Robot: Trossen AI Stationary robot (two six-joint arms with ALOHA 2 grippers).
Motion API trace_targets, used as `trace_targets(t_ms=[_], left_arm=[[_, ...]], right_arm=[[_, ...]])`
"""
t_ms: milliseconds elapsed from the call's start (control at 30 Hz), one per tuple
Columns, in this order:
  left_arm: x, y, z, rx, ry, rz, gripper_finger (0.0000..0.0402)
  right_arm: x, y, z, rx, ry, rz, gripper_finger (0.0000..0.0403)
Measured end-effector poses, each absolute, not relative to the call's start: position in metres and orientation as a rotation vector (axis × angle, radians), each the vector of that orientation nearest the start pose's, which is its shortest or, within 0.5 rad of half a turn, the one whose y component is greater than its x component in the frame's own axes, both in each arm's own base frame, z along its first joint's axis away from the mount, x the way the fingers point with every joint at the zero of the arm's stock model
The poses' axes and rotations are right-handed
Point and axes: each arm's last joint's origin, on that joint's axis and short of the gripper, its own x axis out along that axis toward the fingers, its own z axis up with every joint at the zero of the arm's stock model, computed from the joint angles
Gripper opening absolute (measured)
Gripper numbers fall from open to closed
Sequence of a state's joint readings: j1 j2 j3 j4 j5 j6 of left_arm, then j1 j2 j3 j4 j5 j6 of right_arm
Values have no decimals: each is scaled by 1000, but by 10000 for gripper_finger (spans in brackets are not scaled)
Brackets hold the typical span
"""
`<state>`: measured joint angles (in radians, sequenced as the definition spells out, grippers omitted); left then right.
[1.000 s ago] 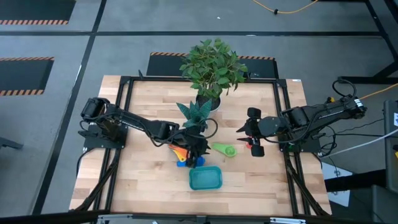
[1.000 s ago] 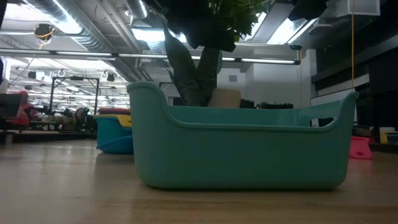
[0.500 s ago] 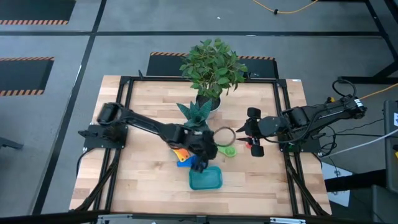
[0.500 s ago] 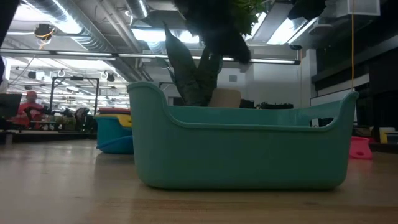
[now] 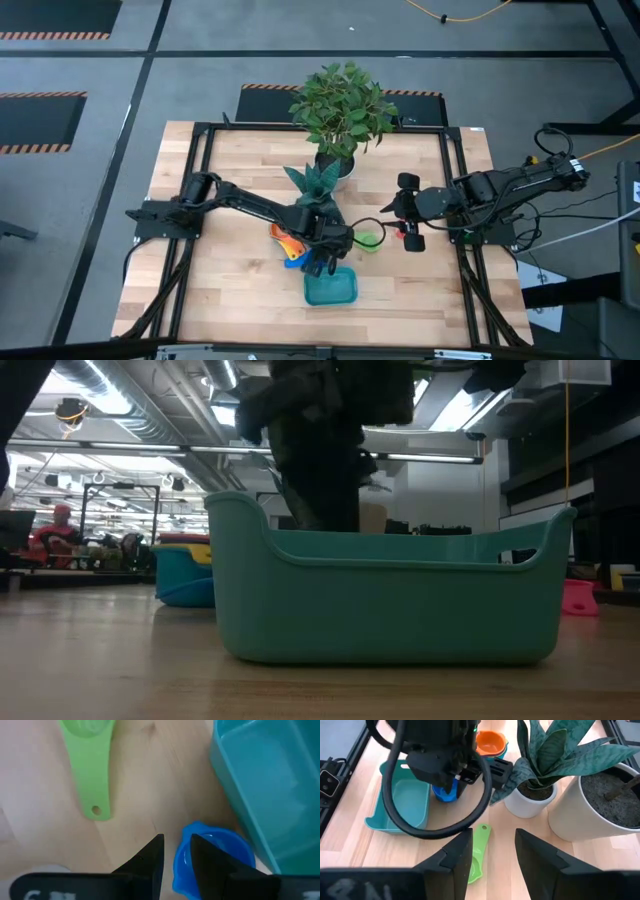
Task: Nest measuring cups in basket
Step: Stack the blue measuring cup on top of the orange measuring cup
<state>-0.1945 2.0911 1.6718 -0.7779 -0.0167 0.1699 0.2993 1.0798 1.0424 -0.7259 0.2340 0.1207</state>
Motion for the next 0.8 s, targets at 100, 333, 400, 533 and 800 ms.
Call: trace_targets(t_ms=[100,333,400,533,800], left_arm=[[424,-83,194,278,1215,-261,88],[424,-82,195,297,1212,-233,88],[424,-82,194,294,1217,-236,88],[422,-82,184,291,1255,-246,88],[425,-83,176,295,1259,-242,88]], right_arm=[[204,56,321,-86,739,17,152],[204,56,321,-87,740,18,152],[204,56,321,-87,740,18,152],[204,56,321,-87,742,17,152],[204,56,320,-88,742,18,152]])
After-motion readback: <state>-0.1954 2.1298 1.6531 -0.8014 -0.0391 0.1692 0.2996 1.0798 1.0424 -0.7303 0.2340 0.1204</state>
